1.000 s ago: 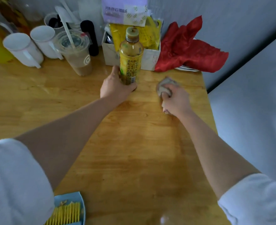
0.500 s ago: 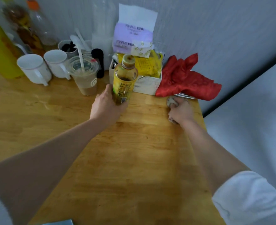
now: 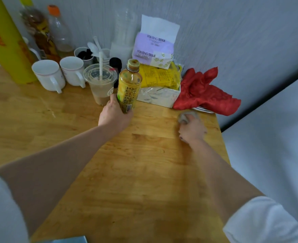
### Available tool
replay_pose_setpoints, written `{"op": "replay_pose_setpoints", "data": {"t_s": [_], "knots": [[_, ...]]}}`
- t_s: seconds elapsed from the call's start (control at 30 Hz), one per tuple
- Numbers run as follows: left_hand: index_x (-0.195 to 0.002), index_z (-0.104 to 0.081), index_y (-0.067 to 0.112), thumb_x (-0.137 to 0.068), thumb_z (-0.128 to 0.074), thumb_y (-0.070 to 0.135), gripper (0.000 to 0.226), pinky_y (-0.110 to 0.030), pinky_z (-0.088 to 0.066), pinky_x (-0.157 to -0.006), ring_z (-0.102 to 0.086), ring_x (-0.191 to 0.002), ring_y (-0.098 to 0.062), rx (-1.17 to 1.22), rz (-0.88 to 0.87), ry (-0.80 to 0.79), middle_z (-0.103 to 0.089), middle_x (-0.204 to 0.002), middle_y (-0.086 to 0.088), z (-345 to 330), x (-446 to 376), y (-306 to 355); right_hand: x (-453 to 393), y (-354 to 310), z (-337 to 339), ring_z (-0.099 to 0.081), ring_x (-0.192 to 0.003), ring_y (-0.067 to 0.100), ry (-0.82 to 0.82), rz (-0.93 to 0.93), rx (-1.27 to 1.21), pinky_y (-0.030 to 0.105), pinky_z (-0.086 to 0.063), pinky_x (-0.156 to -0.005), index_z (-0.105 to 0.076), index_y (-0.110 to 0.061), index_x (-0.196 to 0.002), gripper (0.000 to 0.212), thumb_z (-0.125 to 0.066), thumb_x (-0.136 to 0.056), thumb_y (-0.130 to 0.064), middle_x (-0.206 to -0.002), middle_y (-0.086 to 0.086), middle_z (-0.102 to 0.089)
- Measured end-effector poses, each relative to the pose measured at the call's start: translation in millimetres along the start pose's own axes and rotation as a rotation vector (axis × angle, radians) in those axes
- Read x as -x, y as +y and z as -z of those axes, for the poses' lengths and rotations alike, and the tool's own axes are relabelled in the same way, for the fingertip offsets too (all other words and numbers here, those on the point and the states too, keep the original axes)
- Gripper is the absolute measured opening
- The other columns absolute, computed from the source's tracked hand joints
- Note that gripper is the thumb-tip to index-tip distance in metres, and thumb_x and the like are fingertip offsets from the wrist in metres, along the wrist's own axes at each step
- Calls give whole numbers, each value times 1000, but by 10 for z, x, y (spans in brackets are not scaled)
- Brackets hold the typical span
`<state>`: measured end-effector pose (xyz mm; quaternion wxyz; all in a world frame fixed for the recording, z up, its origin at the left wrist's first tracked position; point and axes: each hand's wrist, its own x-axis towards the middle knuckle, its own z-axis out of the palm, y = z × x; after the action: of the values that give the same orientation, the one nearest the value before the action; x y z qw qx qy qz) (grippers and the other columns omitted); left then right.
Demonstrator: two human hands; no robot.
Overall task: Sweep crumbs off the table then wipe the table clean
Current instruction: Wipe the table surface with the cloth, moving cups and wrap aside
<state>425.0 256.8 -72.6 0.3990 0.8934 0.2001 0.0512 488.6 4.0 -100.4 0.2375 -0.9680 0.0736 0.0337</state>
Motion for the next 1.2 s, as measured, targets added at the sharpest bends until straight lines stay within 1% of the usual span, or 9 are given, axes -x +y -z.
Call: {"op": "replay_pose_setpoints", "data": {"t_s": [0.1, 0.27, 0.4, 0.53, 0.73, 0.83, 0.97, 1.07, 1.2], "knots": [[-136, -33, 18, -87, -67, 40, 64, -43, -51, -90, -58, -114, -32, 4, -9, 8, -59, -127, -10, -4, 4, -27, 98, -615, -448, -70, -93, 39, -160, 251, -76, 51, -59, -80, -63, -24, -128, 45, -42, -88, -30, -104, 18, -73], [-143, -28, 20, -86, -67, 39, 72, -42, -48, -87, -58, -114, -33, -24, -30, 18, -58, -129, -10, -14, -41, -68, 586, -833, -372, -63, -49, 10, -428, 592, 44, 25, -46, -46, -60, -25, -131, 36, -43, -101, -15, -101, -5, -64], [-144, -26, 17, -88, -69, 41, 75, -44, -49, -95, -56, -120, -32, -9, 0, -13, -57, -132, -11, -2, -90, -38, 448, 179, 153, -63, -52, 9, -301, 388, 55, 27, -55, -63, -61, -33, -131, 34, -50, -101, -21, -116, -10, -63], [-135, -33, 9, -91, -67, 38, 63, -44, -49, -92, -55, -120, -35, 0, 33, -41, -56, -131, -15, -97, -128, 86, 220, 837, 397, -66, -51, 12, 21, -80, -17, 19, -54, -49, -52, -29, -139, 40, -48, -100, -32, -93, 7, -73], [-146, -25, 12, -92, -64, 39, 72, -41, -47, -96, -49, -127, -32, 73, 81, -170, -46, -144, -11, -329, -134, 219, 898, 236, -125, -65, -92, 20, -139, 308, 90, 30, -52, -78, -52, -29, -140, 40, -52, -100, -31, -129, 1, -54], [-149, -25, 13, -90, -64, 40, 75, -37, -47, -91, -49, -127, -31, -5, 62, -234, -44, -146, -10, -296, -12, 99, 1130, 149, -131, -61, -72, 12, -337, 444, 35, 32, -54, -75, -54, -36, -136, 36, -52, -101, -29, -126, -3, -54], [-155, -25, 27, -91, -61, 46, 76, -45, -40, -108, -32, -141, -35, -294, -38, -367, -30, -156, -7, -43, 267, -177, 778, 563, 184, -69, -62, 12, -217, 251, 68, 36, -60, -67, -54, -39, -135, 35, -49, -102, -29, -124, 3, -59], [-153, -16, 50, -79, -70, 61, 92, -60, -23, -117, -2, -149, -44, -539, 14, -493, -4, -165, -6, 139, 402, -320, 694, 967, 409, -65, -44, 7, -47, -74, 13, 22, -52, -48, -52, -37, -136, 36, -49, -101, -31, -113, 12, -68], [-153, -5, 53, -74, -69, 71, 103, -68, -11, -117, 12, -147, -52, -632, 72, -574, 16, -165, -9, 143, 475, -296, 1173, 843, 365, -62, -45, 6, -7, -109, 5, 15, -50, -46, -57, -26, -132, 34, -53, -99, -35, -99, -6, -67]]}}
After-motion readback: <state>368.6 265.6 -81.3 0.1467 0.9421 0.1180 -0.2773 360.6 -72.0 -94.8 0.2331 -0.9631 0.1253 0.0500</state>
